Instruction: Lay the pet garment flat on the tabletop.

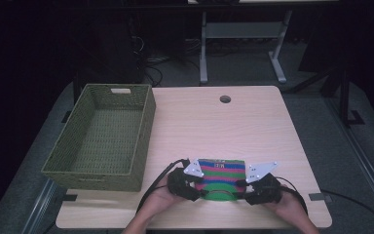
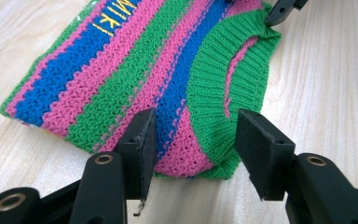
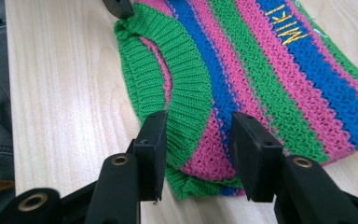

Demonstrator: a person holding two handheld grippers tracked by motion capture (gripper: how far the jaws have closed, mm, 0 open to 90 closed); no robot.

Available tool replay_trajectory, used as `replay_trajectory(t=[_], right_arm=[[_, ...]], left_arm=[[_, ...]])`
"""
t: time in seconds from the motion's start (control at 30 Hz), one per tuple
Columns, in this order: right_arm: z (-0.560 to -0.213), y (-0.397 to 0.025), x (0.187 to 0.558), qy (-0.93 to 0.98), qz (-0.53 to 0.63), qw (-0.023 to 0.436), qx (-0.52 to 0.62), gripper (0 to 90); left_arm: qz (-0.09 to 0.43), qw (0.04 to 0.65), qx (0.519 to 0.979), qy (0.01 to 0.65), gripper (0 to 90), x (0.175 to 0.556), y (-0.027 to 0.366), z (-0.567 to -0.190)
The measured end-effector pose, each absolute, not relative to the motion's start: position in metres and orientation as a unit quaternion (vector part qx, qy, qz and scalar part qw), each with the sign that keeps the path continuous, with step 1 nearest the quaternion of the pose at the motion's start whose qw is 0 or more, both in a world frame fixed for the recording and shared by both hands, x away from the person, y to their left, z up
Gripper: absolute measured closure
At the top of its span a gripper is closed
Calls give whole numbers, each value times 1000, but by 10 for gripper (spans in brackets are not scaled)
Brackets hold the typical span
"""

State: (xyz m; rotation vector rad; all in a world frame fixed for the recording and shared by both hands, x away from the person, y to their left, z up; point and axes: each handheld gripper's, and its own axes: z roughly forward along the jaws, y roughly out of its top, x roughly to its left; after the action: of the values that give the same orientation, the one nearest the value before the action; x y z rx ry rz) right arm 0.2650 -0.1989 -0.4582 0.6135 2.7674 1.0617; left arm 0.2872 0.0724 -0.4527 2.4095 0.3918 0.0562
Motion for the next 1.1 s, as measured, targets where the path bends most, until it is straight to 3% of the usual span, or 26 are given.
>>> replay_trajectory(t=[0.23,0.43,0.5,0.8,1.1], right_arm=[[-461,-197,260,912,348,74,204,607],[-459,-195,259,913,341,81,208,709],[-459,-195,258,912,342,83,210,788],[-458,-194,259,913,339,77,212,853],[-456,-198,261,905,356,60,223,863]], left_arm=[[42,335,930,147,540,284,70,-454],[59,324,933,143,589,281,68,-453],[61,325,934,139,625,280,67,-452],[76,325,934,127,815,275,61,-450],[69,333,931,134,862,277,64,-449]])
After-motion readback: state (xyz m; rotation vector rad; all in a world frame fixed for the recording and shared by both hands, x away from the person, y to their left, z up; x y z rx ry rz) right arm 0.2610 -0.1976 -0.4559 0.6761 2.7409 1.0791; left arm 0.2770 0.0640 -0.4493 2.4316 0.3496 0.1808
